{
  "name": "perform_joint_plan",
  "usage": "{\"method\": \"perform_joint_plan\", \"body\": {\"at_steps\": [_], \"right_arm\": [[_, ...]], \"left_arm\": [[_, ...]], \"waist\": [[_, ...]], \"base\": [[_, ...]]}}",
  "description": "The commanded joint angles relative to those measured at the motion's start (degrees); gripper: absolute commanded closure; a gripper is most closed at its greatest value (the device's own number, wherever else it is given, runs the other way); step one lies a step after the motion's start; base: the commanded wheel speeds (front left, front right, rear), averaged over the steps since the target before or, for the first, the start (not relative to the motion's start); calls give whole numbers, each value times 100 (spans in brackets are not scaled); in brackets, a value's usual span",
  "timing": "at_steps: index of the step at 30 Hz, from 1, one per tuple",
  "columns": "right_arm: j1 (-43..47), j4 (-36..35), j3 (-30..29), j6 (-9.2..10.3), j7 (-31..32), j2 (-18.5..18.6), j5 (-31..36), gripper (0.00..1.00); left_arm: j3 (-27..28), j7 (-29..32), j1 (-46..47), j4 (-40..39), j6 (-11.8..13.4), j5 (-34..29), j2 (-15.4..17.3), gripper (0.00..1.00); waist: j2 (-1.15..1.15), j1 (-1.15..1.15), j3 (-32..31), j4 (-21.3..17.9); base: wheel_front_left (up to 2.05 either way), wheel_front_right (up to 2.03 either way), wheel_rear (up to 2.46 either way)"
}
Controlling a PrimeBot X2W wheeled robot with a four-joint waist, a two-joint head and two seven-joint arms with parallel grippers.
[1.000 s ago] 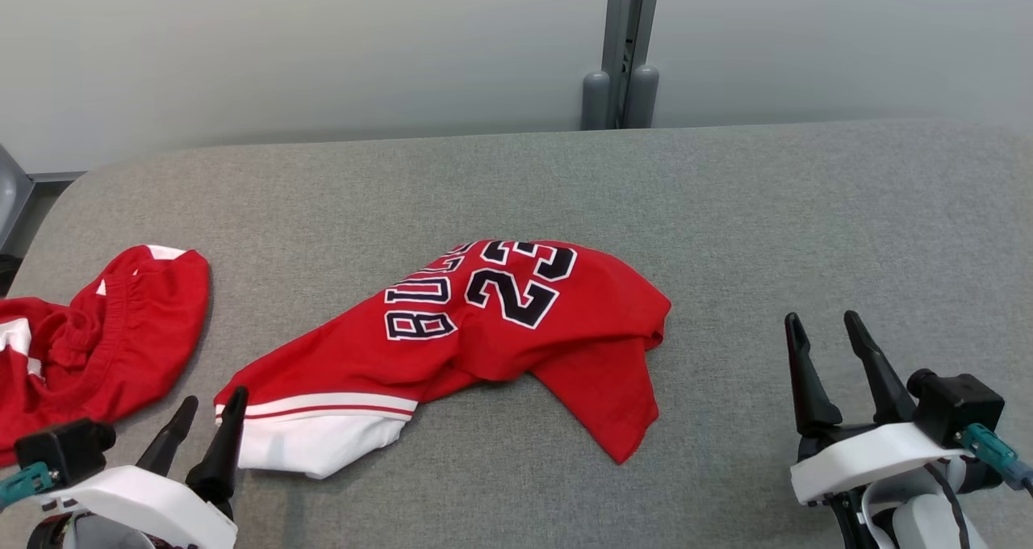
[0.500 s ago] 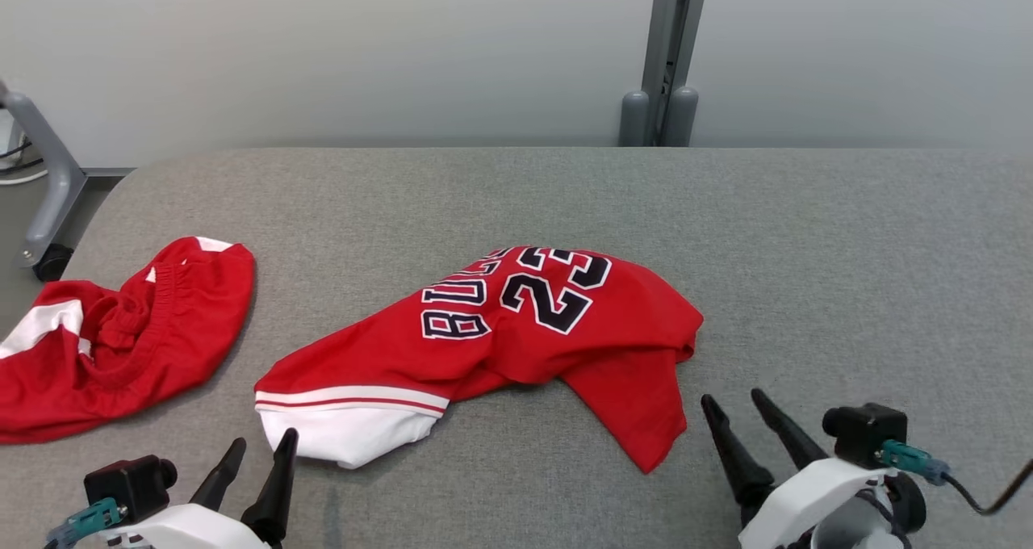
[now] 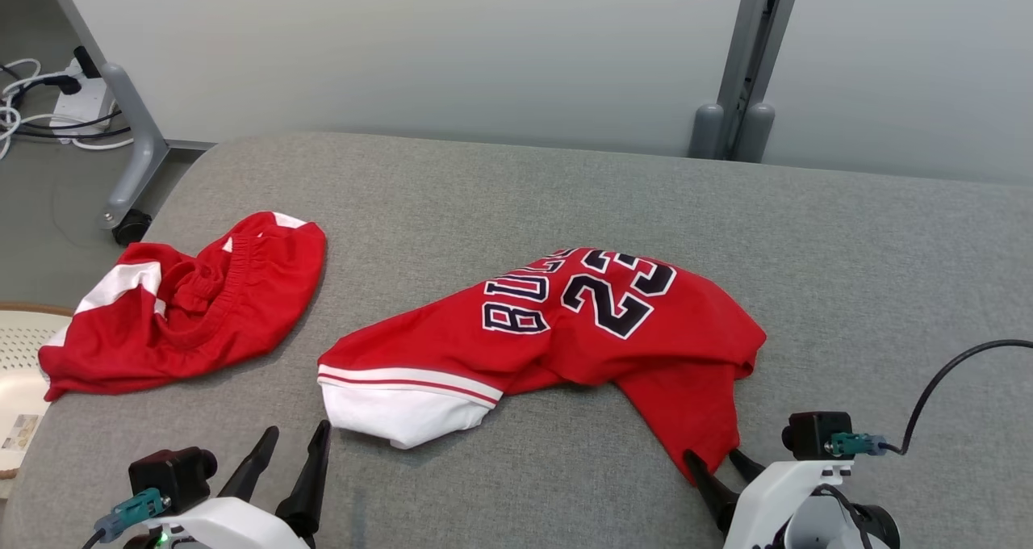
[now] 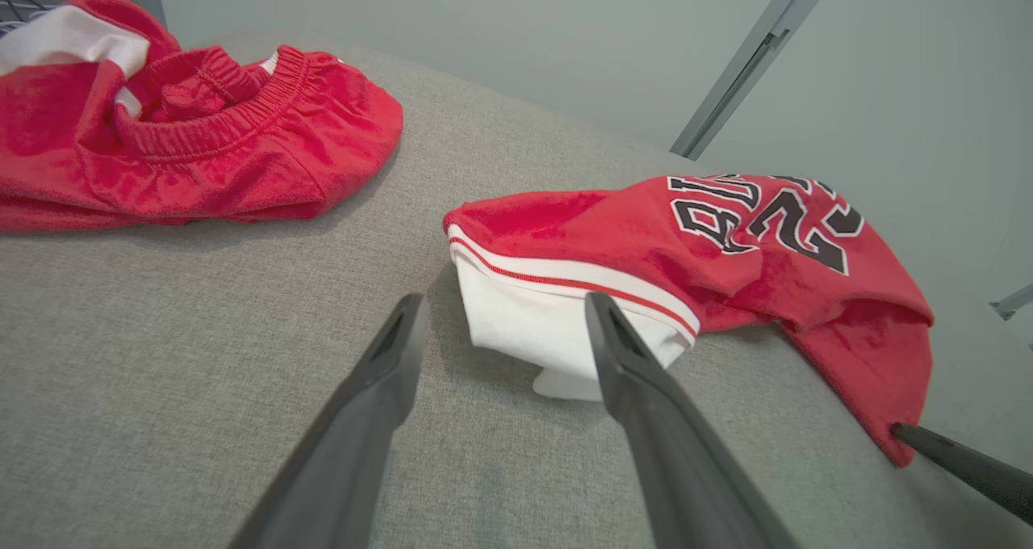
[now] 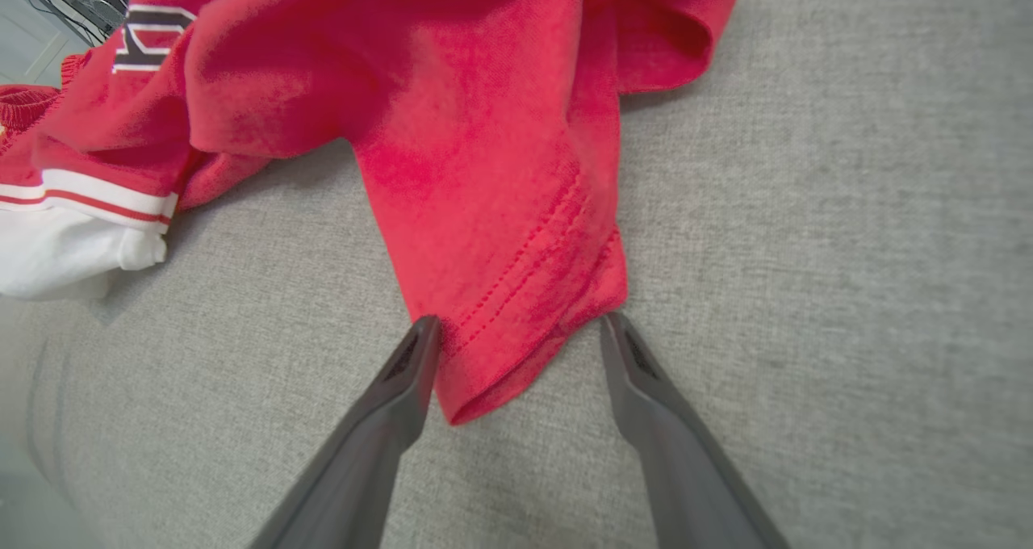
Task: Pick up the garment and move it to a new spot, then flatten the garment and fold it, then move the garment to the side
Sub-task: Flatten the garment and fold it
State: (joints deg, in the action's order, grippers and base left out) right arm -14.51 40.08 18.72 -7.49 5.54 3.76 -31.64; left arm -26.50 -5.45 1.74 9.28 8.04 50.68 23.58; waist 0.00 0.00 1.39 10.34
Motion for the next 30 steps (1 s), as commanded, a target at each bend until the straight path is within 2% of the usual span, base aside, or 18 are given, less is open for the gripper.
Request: {"method": "perform_joint_plan", "body": {"at_steps": [1,2,3,12,17,24,30], "right_arm": [[-22,138,-14,-1,24,-6,28,0],[-78,283,9,-1,-25,-44,42,61],[-101,314,36,-1,-79,-55,39,100],[-263,14,299,-1,-205,38,-248,100],[-85,-797,362,-1,232,454,-861,100],[281,-2069,46,-1,1032,1425,-1642,100],[601,-2493,-401,-1,1693,1787,-1978,100]], "left_arm": [[-5,-37,93,52,-43,-30,1,0],[-26,-62,126,118,-62,-34,-16,0],[-32,-69,140,147,-74,-35,-29,0],[21,-222,136,341,-142,19,-50,0],[32,-273,86,435,-166,48,-60,0],[35,-326,118,513,-202,66,-50,0],[24,-328,219,591,-243,72,-34,0]], "waist": [[0,0,-8,63],[0,0,-14,95],[0,0,-14,104],[0,0,-30,-131],[0,0,-78,-366],[0,0,-59,-596],[0,0,-10,-650]], "base": [[0,0,0],[0,0,0],[0,0,0],[0,0,0],[0,0,0],[0,0,0],[0,0,0]]}}
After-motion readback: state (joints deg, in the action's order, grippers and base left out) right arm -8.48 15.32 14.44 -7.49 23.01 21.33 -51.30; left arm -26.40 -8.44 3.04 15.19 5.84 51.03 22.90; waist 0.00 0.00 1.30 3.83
